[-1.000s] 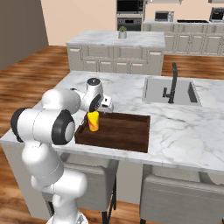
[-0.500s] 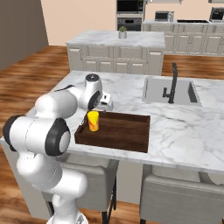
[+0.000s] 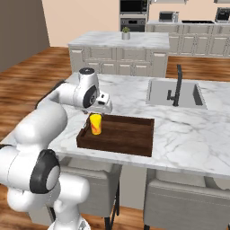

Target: There is a tray on the dining counter. Grab the cup, mug, and pitcher and place them on the tray. The pitcher may be placed next to the tray if it cannot fit the tray.

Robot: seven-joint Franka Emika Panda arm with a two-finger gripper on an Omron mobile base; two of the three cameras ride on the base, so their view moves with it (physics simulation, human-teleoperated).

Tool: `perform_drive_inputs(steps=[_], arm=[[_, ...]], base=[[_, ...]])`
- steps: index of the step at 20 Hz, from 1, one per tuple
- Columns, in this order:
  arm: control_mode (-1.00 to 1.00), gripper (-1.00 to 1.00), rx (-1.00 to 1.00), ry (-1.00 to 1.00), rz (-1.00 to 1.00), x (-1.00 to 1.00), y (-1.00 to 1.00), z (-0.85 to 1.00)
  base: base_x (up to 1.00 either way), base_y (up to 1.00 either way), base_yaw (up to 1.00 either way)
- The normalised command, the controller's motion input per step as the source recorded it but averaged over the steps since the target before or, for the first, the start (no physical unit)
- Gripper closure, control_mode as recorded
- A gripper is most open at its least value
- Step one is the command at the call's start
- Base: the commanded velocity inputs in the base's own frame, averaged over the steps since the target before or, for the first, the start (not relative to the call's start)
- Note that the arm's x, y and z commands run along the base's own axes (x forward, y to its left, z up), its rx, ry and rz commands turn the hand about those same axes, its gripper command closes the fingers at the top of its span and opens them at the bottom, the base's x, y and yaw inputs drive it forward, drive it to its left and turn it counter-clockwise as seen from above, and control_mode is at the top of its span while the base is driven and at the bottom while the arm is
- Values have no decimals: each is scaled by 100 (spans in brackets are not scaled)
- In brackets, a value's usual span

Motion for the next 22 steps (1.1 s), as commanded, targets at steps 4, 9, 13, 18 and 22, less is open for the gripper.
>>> perform_drive_inputs(steps=[4,9,13,18,22], arm=[[-100,-100,-2,11,0,-88,8,61],[-100,-100,0,4,0,-80,1,56],[-100,-100,0,1,0,-69,5,45],[-100,-100,0,2,0,-42,27,29],[-100,-100,0,0,0,-28,17,4]], base=[[0,0,0],[0,0,0],[0,0,0],[0,0,0],[0,0,0]])
